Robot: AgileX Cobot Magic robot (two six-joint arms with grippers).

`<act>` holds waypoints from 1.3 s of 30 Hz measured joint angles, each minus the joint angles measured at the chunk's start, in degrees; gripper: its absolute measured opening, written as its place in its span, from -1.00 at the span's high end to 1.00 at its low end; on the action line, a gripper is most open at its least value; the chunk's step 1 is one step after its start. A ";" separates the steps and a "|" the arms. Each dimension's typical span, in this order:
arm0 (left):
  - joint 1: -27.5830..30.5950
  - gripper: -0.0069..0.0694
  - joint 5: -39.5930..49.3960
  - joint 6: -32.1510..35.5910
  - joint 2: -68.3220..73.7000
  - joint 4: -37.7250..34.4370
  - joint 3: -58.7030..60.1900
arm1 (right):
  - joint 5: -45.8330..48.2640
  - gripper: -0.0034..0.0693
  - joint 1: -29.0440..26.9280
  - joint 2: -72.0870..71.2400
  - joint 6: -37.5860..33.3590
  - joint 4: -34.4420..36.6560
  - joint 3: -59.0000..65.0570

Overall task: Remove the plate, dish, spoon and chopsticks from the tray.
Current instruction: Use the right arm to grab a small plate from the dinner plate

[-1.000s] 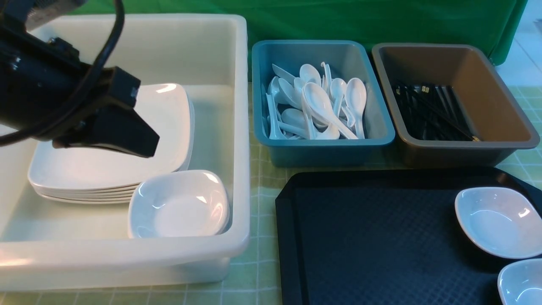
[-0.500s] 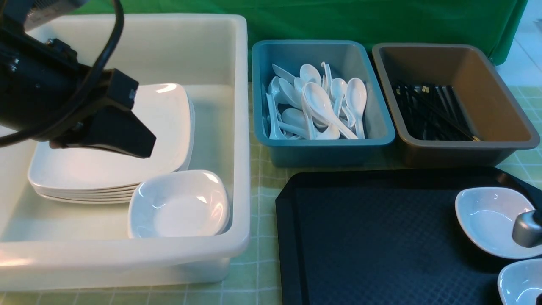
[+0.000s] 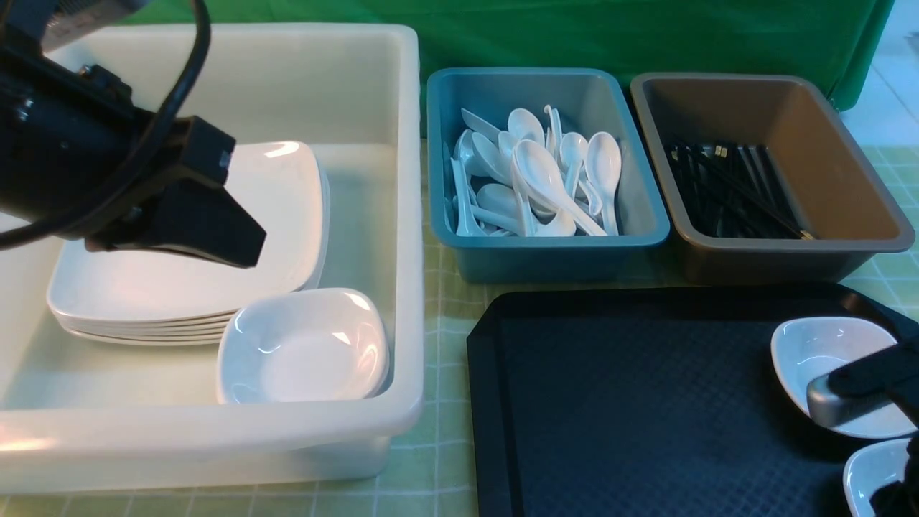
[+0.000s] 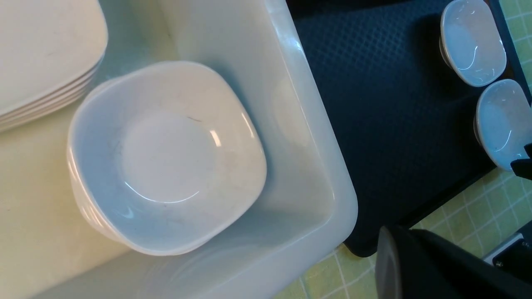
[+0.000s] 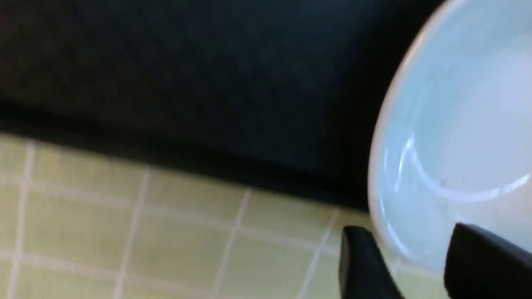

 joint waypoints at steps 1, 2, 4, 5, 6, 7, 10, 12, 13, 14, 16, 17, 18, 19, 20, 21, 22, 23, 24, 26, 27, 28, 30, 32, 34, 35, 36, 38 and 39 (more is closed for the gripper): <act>0.00 0.85 0.00 -0.01 0.00 0.00 0.00 | -1.83 0.12 0.62 0.24 0.84 -0.13 0.00; 0.00 0.85 0.00 -0.01 0.00 0.00 0.00 | -2.65 0.09 0.91 0.42 1.41 -0.18 0.00; 0.00 0.85 0.00 0.16 0.00 0.00 0.00 | -3.89 -0.05 1.48 1.74 3.01 -0.58 0.00; 0.00 0.85 0.00 0.16 0.00 0.00 0.00 | -4.03 -0.06 1.54 1.92 3.07 -0.66 0.00; 0.00 0.85 0.00 0.22 0.00 0.00 0.00 | -4.61 -0.20 1.64 3.52 3.78 -1.44 0.00; 0.00 0.85 0.00 0.22 0.00 0.00 0.00 | -4.76 -0.23 1.64 3.94 4.06 -1.87 0.00; 0.00 0.85 0.00 0.27 0.00 -0.11 0.00 | -5.80 -0.32 1.64 7.72 7.02 -5.47 0.00; 0.00 0.85 0.00 0.68 0.00 -0.11 0.00 | -6.04 -0.34 1.64 10.08 9.50 -8.65 0.00; 0.00 0.85 0.00 0.69 0.00 -0.11 0.00 | -6.09 -0.34 1.64 11.15 10.20 -9.61 0.00; 0.00 0.85 0.00 0.74 0.00 -0.11 0.00 | -6.22 -0.35 1.64 12.72 11.48 -11.33 0.00; 0.00 0.85 0.00 0.74 0.00 -0.11 0.00 | -6.44 -0.35 1.64 14.69 12.80 -13.12 0.00; 0.00 0.85 0.00 0.74 0.00 -0.11 0.00 | -6.57 -0.35 1.64 15.36 12.97 -13.40 0.00; 0.00 0.85 0.00 0.82 0.00 -0.11 0.00 | -6.89 -0.35 1.64 16.81 13.43 -13.93 0.00; 0.00 0.85 0.00 0.82 0.00 -0.11 0.00 | -7.25 -0.35 1.64 17.74 13.53 -14.07 0.00; 0.00 0.85 0.00 0.82 0.00 -0.11 0.00 | -7.57 -0.32 1.64 18.56 13.79 -14.29 0.00; 0.00 0.85 0.00 0.82 0.00 -0.11 0.00 | -7.75 -0.30 1.64 18.89 13.79 -14.38 0.00; 0.00 0.85 0.00 0.82 0.00 -0.11 0.00 | -8.14 -0.21 1.64 19.84 14.00 -14.50 0.00; 0.00 0.85 0.00 0.88 0.00 -0.11 0.00 | -8.29 -0.13 1.64 20.43 14.17 -14.56 0.00; 0.00 0.85 0.00 0.88 0.00 -0.11 0.00 | -8.46 0.02 1.64 20.90 14.21 -14.49 0.00; 0.00 0.85 0.00 0.88 0.00 -0.11 0.00 | -8.54 0.38 1.64 21.32 13.98 -14.29 0.00; 0.00 0.85 0.00 0.88 0.00 -0.11 0.00 | -7.69 0.49 1.64 21.25 13.64 -14.30 -0.13; 0.00 0.85 0.00 0.88 0.00 -0.11 0.00 | -7.43 0.52 1.64 21.14 13.27 -14.30 -0.24; 0.00 0.85 0.00 1.08 0.00 -0.01 0.00 | -5.90 0.58 1.67 20.67 11.92 -13.48 -0.77; 0.00 0.85 0.00 1.39 0.00 0.38 0.00 | -4.01 0.60 1.67 20.24 10.07 -12.20 -1.14; 0.00 0.85 0.02 1.95 0.00 2.15 0.00 | 0.11 0.67 2.74 17.38 7.46 -8.56 -1.43; 0.00 0.85 0.02 2.08 0.00 2.77 0.00 | 1.41 0.72 3.31 16.05 6.74 -7.72 -1.71; 0.00 0.85 0.02 2.17 0.00 3.42 0.00 | 2.45 0.76 4.01 14.52 6.46 -7.23 -2.07; 0.00 0.85 0.02 2.21 0.00 4.74 0.00 | 4.21 0.81 5.33 11.99 5.91 -5.91 -2.87; 0.00 0.85 0.02 2.21 0.00 5.84 0.00 | 6.84 0.83 7.57 8.27 5.79 -4.05 -4.36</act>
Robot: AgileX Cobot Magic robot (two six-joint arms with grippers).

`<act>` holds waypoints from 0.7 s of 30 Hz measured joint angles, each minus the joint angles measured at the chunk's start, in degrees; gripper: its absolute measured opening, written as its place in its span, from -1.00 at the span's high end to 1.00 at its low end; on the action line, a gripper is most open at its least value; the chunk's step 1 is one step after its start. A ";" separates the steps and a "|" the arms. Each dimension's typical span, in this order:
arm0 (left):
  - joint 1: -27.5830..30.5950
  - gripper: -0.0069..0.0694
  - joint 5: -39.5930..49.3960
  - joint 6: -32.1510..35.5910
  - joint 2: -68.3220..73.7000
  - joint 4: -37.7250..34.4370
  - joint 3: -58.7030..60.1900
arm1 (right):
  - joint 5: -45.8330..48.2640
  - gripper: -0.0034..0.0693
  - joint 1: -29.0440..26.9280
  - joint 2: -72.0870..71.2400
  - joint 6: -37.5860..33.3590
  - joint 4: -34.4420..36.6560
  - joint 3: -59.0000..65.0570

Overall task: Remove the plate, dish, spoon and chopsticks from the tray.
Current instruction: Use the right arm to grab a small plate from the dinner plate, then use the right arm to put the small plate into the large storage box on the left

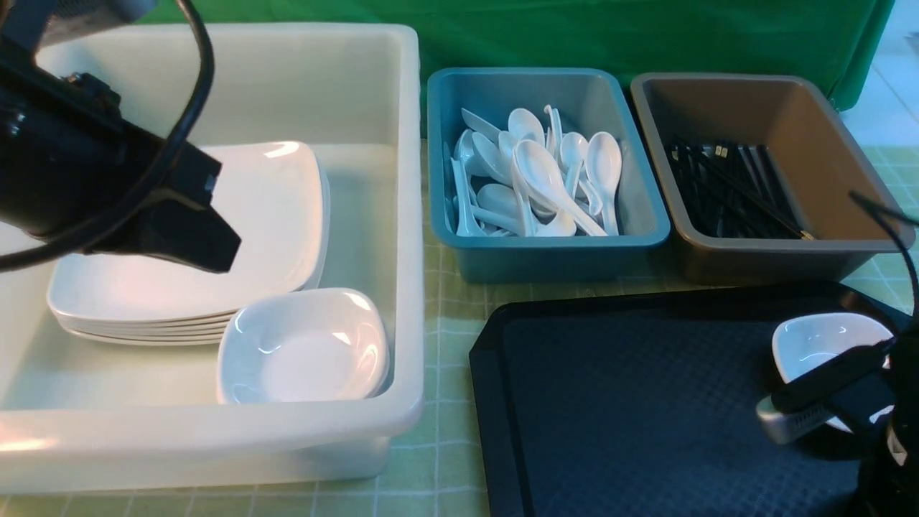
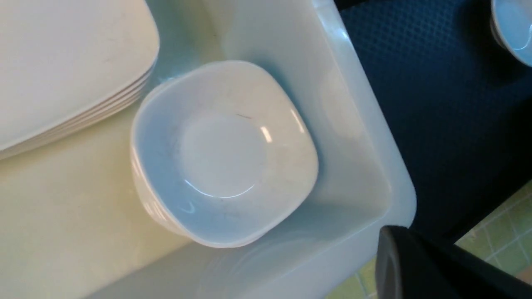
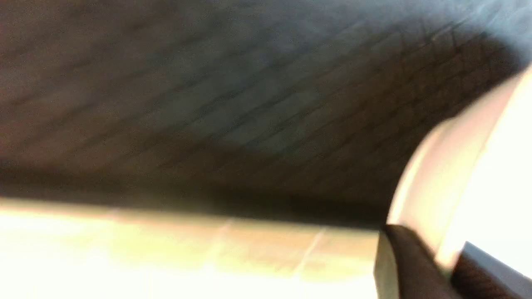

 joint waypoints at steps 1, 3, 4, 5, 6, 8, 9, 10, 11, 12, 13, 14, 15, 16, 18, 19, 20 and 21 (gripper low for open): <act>0.00 0.85 0.00 0.00 0.00 0.62 0.00 | 1.91 0.83 1.83 -2.91 0.00 1.35 -1.59; 0.00 0.85 0.00 0.00 0.00 1.31 0.00 | 4.01 0.83 4.64 -7.02 0.00 3.27 -4.99; 0.00 0.85 0.00 0.00 0.00 1.51 0.00 | 4.76 0.83 6.23 -9.01 0.00 4.25 -7.33; 0.00 0.85 0.00 0.00 0.00 1.51 0.00 | 4.84 0.83 6.55 -9.36 0.00 4.25 -7.81; 0.00 0.85 -0.43 0.00 0.00 1.60 0.00 | 5.19 0.83 8.83 -11.49 0.00 5.77 -12.22; 0.23 0.85 -1.10 0.00 0.00 1.60 0.00 | 5.03 0.83 11.89 -12.38 0.00 6.86 -17.06; 0.78 0.85 -1.33 0.00 0.00 1.42 0.00 | 4.54 0.83 13.66 -12.43 -0.05 7.18 -20.13; 1.63 0.85 -1.48 0.00 0.00 1.21 0.00 | 3.69 0.83 15.11 -12.06 -0.28 7.33 -23.08; 2.82 0.85 -1.53 0.00 0.00 0.93 0.00 | 2.61 0.83 16.94 -11.32 -0.80 7.45 -26.01; 4.01 0.85 -1.53 0.00 0.00 0.72 0.00 | 1.42 0.83 18.75 -10.22 -1.98 7.44 -28.79; 5.81 0.85 -1.45 0.00 0.00 0.35 0.00 | 0.36 0.83 20.56 -9.11 -3.21 7.44 -30.94; 7.85 0.85 -1.14 0.00 0.00 -0.07 0.00 | -0.66 0.83 21.98 -7.77 -5.06 7.44 -33.00; 10.09 0.85 -0.59 0.13 0.00 -0.61 0.00 | -1.93 0.83 23.69 -5.80 -7.25 7.44 -35.46; 12.41 0.85 -0.26 0.38 0.00 -1.25 0.00 | -2.99 0.83 25.32 -3.53 -9.73 7.44 -37.79; 16.54 0.85 -0.14 0.63 0.00 -2.53 0.00 | -4.86 0.83 28.04 1.57 -15.30 7.46 -41.71; 18.71 0.85 -0.14 0.68 0.00 -3.45 0.17 | -5.55 0.83 29.42 4.41 -18.85 7.46 -43.77; 20.71 0.85 -0.14 0.84 0.00 -4.45 0.44 | -6.14 0.83 30.73 7.38 -22.63 7.46 -45.77; 22.14 0.85 -0.20 1.13 0.00 -5.36 0.86 | -6.50 0.83 31.91 9.82 -25.59 7.51 -47.70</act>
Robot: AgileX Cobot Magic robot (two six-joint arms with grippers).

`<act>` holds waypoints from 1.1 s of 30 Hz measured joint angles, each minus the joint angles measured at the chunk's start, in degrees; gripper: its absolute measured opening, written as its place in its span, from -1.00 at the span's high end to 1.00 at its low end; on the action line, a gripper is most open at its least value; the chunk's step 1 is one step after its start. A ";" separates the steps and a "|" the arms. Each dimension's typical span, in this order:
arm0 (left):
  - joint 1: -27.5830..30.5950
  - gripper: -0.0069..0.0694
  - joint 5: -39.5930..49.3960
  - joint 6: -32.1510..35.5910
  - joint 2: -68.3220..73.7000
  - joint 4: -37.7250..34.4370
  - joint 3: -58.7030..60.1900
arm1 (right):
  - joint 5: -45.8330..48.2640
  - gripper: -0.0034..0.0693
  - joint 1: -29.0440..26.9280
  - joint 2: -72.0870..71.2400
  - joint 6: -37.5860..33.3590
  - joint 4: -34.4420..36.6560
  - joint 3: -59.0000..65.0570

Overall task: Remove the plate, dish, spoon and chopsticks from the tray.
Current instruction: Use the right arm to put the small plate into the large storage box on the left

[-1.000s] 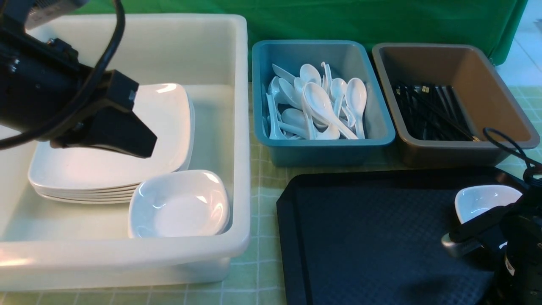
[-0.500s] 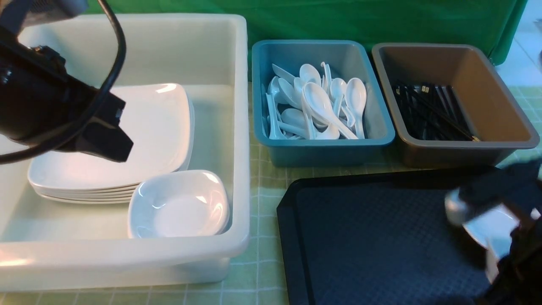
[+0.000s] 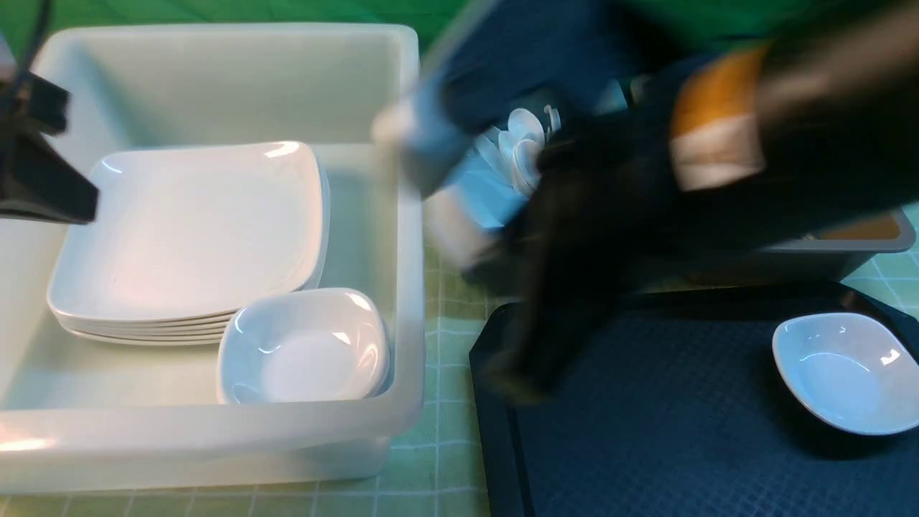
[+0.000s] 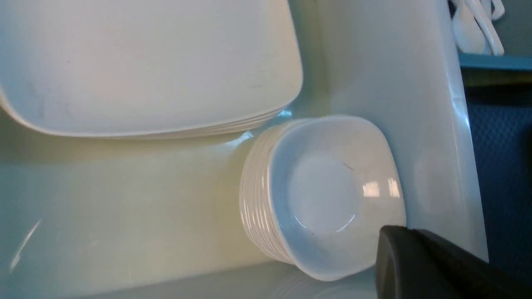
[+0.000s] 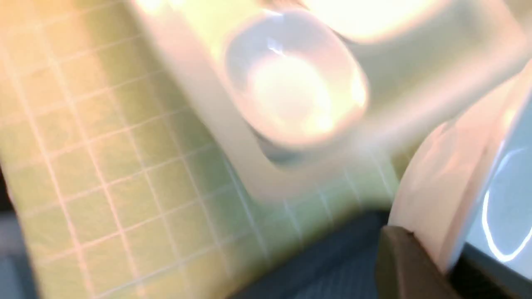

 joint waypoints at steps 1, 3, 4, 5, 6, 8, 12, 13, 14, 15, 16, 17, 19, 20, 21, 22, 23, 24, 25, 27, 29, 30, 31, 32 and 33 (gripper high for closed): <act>1.53 0.85 0.00 0.39 0.00 -1.03 0.55 | -0.27 0.83 1.05 3.05 -3.47 0.00 -1.89; 3.58 0.85 -0.05 1.39 0.00 -2.59 1.87 | -0.39 0.83 2.58 9.02 -8.15 0.15 -5.19; 4.00 0.85 0.00 1.79 0.00 -2.80 2.40 | -0.45 0.83 2.98 11.27 -9.94 0.35 -6.89; 4.21 0.85 0.00 2.29 0.00 -3.15 3.00 | -0.45 0.83 3.32 13.92 -11.25 0.42 -8.49; 4.21 0.85 0.06 2.62 0.00 -3.33 3.51 | -0.50 0.83 3.38 16.81 -12.43 0.49 -10.21; 4.21 0.85 0.13 3.12 0.00 -3.66 4.21 | -0.55 0.83 3.38 20.12 -13.90 0.22 -12.11; 4.21 0.85 0.29 3.68 0.00 -4.39 5.08 | -1.38 0.83 3.38 25.49 -17.41 -0.59 -14.68; 4.21 0.85 0.29 3.73 0.00 -4.59 5.13 | -1.90 0.83 3.38 26.36 -18.10 -0.74 -14.80; 4.21 0.85 0.29 3.73 0.00 -4.65 5.13 | -2.37 0.83 3.38 26.76 -18.41 -0.89 -14.87; 4.21 0.85 0.29 3.73 0.00 -4.72 5.13 | -3.13 0.83 3.38 27.56 -19.12 -1.24 -14.98; 4.21 0.85 0.29 3.75 0.00 -4.72 5.13 | -3.42 0.83 3.38 27.91 -19.57 -1.43 -14.98; 4.21 0.85 0.29 3.75 0.00 -4.76 5.13 | -3.56 0.83 3.38 28.04 -20.08 -1.49 -15.02; 4.21 0.85 0.29 3.75 0.00 -4.76 5.13 | -3.98 0.83 3.38 28.17 -20.56 -1.62 -15.04; 4.21 0.85 0.29 3.75 0.00 -4.76 5.13 | -4.37 0.82 3.38 28.17 -20.90 -1.62 -15.09; 4.21 0.85 0.29 3.75 0.00 -4.76 5.13 | -4.79 0.82 3.38 28.17 -21.00 -1.68 -15.16; 4.21 0.85 0.29 3.75 0.00 -4.78 5.13 | -5.10 0.81 3.38 28.17 -21.09 -1.74 -15.22; 4.21 0.85 0.23 3.75 0.00 -4.83 5.13 | -5.33 0.80 3.38 28.17 -21.09 -1.78 -15.22; 4.21 0.85 0.08 3.75 0.00 -4.83 5.13 | -5.33 0.79 3.38 28.17 -21.09 -1.78 -15.22; 4.21 0.85 -0.19 3.75 0.00 -4.83 5.13 | -5.27 0.77 3.38 28.17 -21.09 -1.78 -15.22; 4.21 0.85 -0.75 3.65 0.00 -4.85 5.13 | -5.06 0.71 3.32 28.17 -20.71 -1.86 -15.22; 4.21 0.85 -1.62 3.29 0.00 -4.90 5.13 | -5.06 0.62 3.32 28.17 -20.15 -1.86 -15.22; 4.21 0.85 -1.70 3.23 0.00 -4.90 5.13 | -5.06 0.60 3.32 28.17 -20.08 -1.86 -15.22; 4.21 0.85 -1.96 2.85 0.00 -4.90 5.13 | -4.79 0.53 3.32 28.17 -19.80 -1.86 -15.22; 4.21 0.85 -2.06 2.47 0.00 -4.90 5.13 | -4.65 0.47 3.32 28.17 -19.64 -1.86 -15.22; 4.21 0.85 -2.12 2.42 0.00 -4.90 5.13 | -4.53 0.43 3.32 28.17 -19.50 -1.86 -15.22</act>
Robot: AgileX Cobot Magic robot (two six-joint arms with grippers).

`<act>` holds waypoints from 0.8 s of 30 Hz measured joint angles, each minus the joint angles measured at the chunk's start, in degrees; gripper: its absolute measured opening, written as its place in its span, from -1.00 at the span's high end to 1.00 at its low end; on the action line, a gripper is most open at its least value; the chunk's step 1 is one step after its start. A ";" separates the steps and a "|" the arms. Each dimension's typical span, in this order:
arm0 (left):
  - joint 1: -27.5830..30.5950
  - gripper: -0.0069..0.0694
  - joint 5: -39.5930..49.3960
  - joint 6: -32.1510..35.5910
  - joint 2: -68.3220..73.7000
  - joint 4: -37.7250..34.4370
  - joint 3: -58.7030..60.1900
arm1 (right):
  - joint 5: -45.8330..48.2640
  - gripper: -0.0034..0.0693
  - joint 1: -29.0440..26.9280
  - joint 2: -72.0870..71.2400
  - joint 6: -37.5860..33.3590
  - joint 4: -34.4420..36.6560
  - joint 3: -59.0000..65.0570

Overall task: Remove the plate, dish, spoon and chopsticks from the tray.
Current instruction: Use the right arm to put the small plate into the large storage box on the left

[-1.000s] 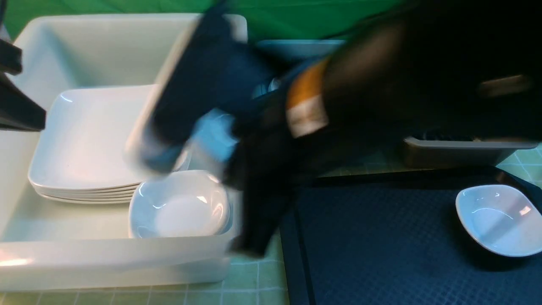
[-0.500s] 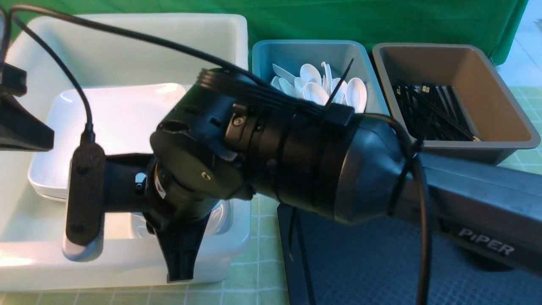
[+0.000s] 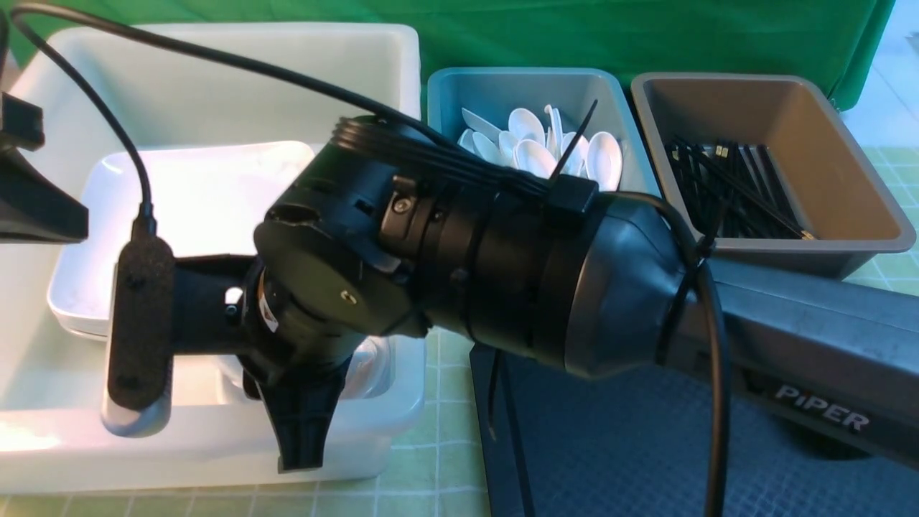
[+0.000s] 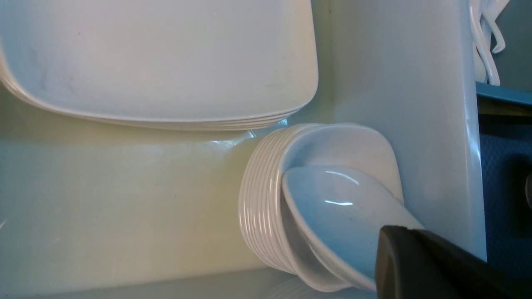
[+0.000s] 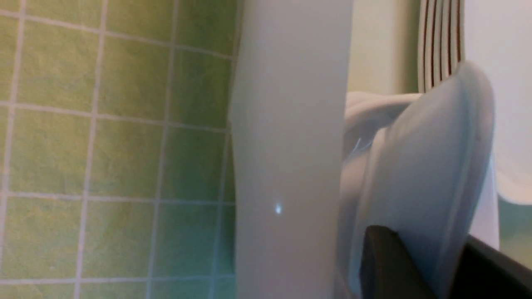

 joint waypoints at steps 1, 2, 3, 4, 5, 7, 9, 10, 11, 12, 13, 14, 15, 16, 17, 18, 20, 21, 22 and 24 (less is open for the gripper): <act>0.00 0.85 -0.12 -0.12 0.00 0.00 0.00 | 0.32 0.33 0.00 0.00 0.78 0.00 0.00; 0.00 0.85 -0.16 -0.12 0.00 0.00 0.00 | 0.67 0.28 0.00 0.00 1.21 0.00 0.00; 0.00 0.85 -0.16 -0.12 0.00 0.00 0.00 | 1.16 0.23 0.00 0.00 1.33 0.00 0.00; 0.00 0.85 -0.16 -0.15 0.00 0.00 0.00 | 1.47 0.20 0.00 0.00 1.45 0.00 0.00; 0.00 0.85 -0.16 -0.15 0.00 0.00 0.00 | 1.84 0.17 0.00 0.00 1.65 0.00 0.00; 0.00 0.85 -0.16 -0.22 0.00 0.00 0.00 | 2.25 0.15 0.00 0.00 2.10 -0.12 0.00; 0.00 0.85 -0.16 -0.29 0.00 0.00 0.00 | 2.71 0.15 0.00 -0.12 2.71 -0.33 0.00; 0.00 0.85 -0.16 -0.29 0.00 -0.02 0.00 | 2.84 0.14 0.00 -0.17 2.76 -0.33 0.00; 0.00 0.85 -0.16 -0.29 0.00 -0.02 0.00 | 3.03 0.14 0.00 -0.43 2.76 -0.33 0.00; 0.00 0.85 -0.16 -0.29 0.00 -0.02 0.00 | 3.26 0.14 0.00 -0.65 2.83 -0.33 0.00; 0.00 0.85 -0.16 -0.29 0.00 -0.02 0.00 | 3.42 0.14 0.00 -1.05 2.83 -0.33 0.00; 0.00 0.85 -0.16 -0.29 0.00 -0.02 0.00 | 3.53 0.13 0.00 -1.46 3.15 -0.27 0.00; 0.00 0.85 -0.16 -0.29 0.00 -0.06 0.00 | 3.52 0.13 0.00 -1.77 3.35 -0.27 -0.04; 0.00 0.85 -0.16 -0.29 0.00 -0.06 0.00 | 3.59 0.13 0.00 -2.35 3.64 -0.27 -0.04; 0.00 0.85 -0.22 -0.29 0.00 -0.06 0.00 | 3.78 0.13 0.00 -2.79 3.90 -0.22 -0.04; 0.00 0.85 -0.22 -0.29 0.00 -0.06 0.00 | 3.93 0.12 0.00 -3.26 4.16 -0.22 -0.04; 0.00 0.85 -0.22 -0.29 0.00 -0.06 0.00 | 4.10 0.07 0.00 -3.69 4.25 -0.22 -0.11; 0.00 0.85 -0.22 -0.29 0.00 -0.06 0.00 | 4.13 0.03 0.00 -3.75 4.25 -0.16 -0.11; 0.00 0.85 -0.22 -0.29 0.00 -0.06 0.00 | 4.17 0.00 0.00 -3.75 4.25 -0.16 -0.11; 0.00 0.85 -0.22 -0.29 0.00 -0.06 0.00 | 4.40 -0.12 0.00 -3.75 4.26 -0.16 -0.11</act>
